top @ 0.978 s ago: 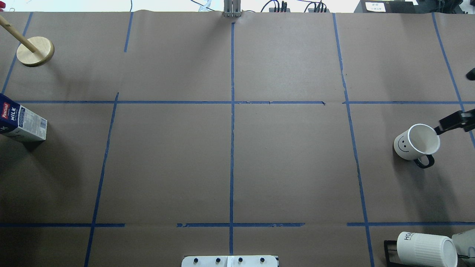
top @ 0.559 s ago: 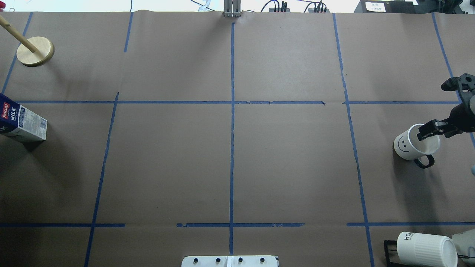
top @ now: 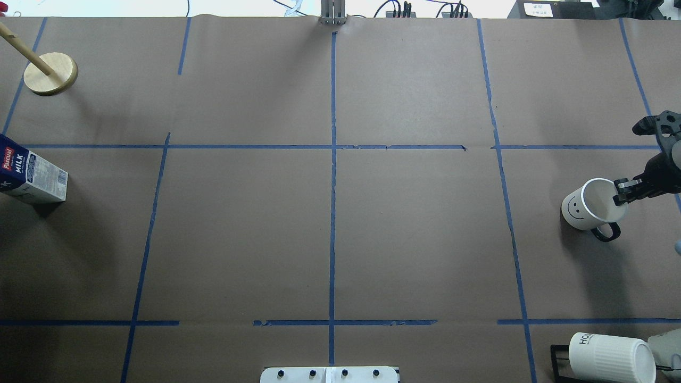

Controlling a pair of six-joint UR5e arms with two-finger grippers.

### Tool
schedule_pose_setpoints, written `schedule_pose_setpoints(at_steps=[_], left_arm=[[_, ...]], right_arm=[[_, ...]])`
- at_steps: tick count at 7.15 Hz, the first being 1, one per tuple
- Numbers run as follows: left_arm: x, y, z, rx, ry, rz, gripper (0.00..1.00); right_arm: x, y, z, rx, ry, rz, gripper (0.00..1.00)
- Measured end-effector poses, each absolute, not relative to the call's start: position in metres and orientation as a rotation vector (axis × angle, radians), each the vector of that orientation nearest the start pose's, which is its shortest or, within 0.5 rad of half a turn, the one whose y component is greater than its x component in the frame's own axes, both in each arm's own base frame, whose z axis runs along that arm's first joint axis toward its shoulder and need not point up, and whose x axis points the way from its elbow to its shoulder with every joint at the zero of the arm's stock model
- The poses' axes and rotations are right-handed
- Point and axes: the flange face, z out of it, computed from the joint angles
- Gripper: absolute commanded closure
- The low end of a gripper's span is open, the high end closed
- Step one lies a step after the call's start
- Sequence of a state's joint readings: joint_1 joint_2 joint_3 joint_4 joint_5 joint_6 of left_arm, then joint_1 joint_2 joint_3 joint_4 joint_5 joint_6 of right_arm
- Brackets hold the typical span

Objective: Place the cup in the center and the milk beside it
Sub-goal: 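Lower the right gripper onto the white mug rim and grasp it, then carry the white mug with the right gripper to the table center and set it down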

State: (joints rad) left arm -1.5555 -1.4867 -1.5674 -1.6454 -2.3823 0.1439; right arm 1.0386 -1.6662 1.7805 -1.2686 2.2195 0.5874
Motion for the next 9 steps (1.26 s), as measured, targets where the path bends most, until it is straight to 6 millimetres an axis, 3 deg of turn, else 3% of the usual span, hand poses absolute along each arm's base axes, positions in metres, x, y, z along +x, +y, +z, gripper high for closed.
schedule_pose_setpoints(at_steps=[1,2,3,5,6,7,9], left_arm=[[-0.054,-0.455,0.690,0.041,0.811,0.146,0.00],[-0.054,-0.455,0.690,0.042,0.811,0.147,0.00],[-0.054,-0.455,0.689,0.044,0.811,0.148,0.00],[-0.054,-0.456,0.688,0.062,0.810,0.157,0.00],[-0.054,-0.456,0.688,0.066,0.810,0.159,0.00],[-0.054,-0.456,0.688,0.067,0.810,0.160,0.00],[-0.054,-0.458,0.685,0.076,0.810,0.162,0.00]], right_arm=[[-0.178,-0.446,0.558,0.023,-0.769,-0.091,1.00],[-0.190,-0.453,0.515,0.063,-0.815,-0.092,1.00],[-0.225,-0.464,0.458,0.078,-0.884,-0.070,1.00],[-0.346,-0.474,0.328,0.019,-1.021,0.026,1.00],[-0.397,-0.477,0.282,-0.008,-1.043,0.081,1.00],[-0.440,-0.484,0.252,-0.028,-1.043,0.135,1.00],[-0.497,-0.508,0.226,-0.048,-1.014,0.216,0.99]])
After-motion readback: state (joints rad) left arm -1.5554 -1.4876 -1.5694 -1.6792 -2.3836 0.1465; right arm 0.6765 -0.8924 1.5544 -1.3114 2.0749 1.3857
